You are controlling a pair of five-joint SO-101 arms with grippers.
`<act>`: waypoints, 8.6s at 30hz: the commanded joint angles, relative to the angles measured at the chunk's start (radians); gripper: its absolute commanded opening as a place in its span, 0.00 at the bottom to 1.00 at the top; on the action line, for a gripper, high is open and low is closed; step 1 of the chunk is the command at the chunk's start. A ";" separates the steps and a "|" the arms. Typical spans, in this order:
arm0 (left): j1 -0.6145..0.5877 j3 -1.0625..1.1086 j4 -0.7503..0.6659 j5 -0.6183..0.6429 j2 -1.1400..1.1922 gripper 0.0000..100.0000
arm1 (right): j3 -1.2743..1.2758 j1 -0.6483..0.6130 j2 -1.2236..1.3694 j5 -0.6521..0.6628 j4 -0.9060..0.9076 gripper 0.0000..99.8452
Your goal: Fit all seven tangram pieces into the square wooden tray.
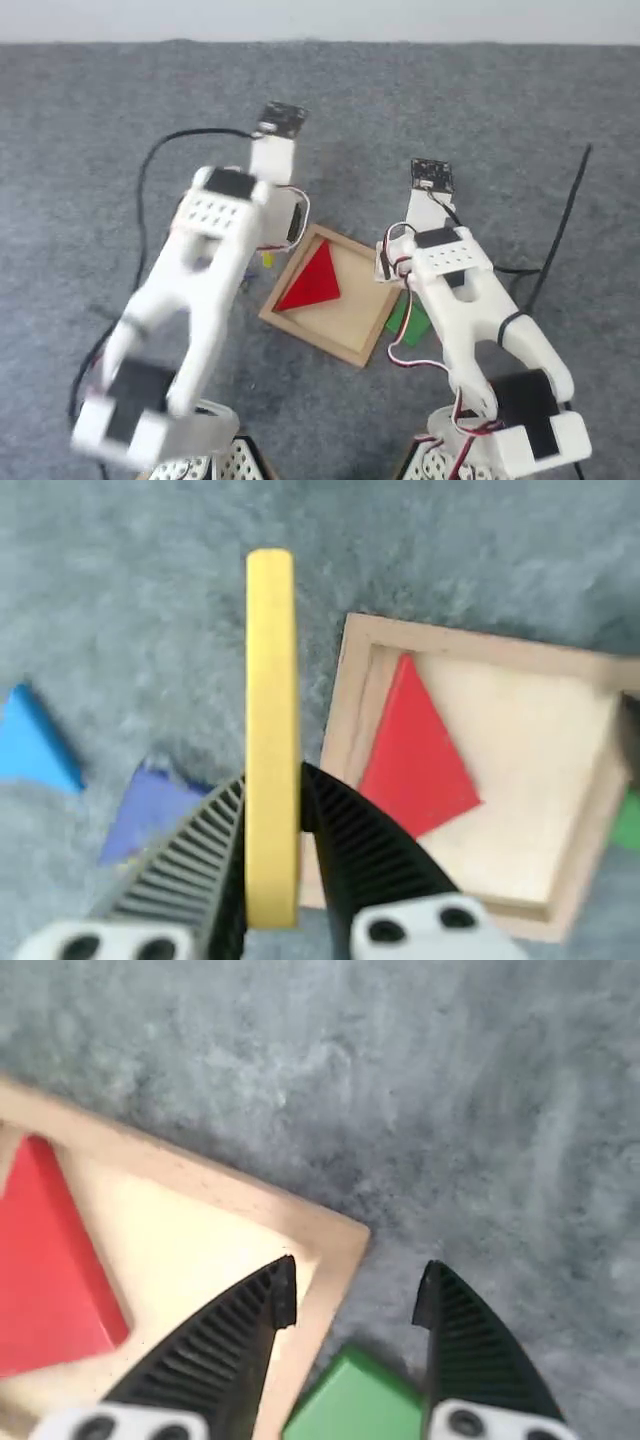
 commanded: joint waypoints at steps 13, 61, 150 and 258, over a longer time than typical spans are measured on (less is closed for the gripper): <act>0.351 0.288 -0.350 0.497 -0.325 0.01 | 0.069 0.372 -0.410 0.361 0.143 0.06; -0.365 0.955 -0.288 0.017 -1.487 0.01 | 0.044 -0.234 -0.553 0.552 0.263 0.32; -0.516 1.173 -0.149 -0.238 -1.735 0.01 | -0.485 -0.131 0.289 1.128 0.349 0.01; -0.522 1.185 -0.149 -0.238 -1.735 0.01 | 0.253 -0.163 -0.265 0.496 -0.249 0.01</act>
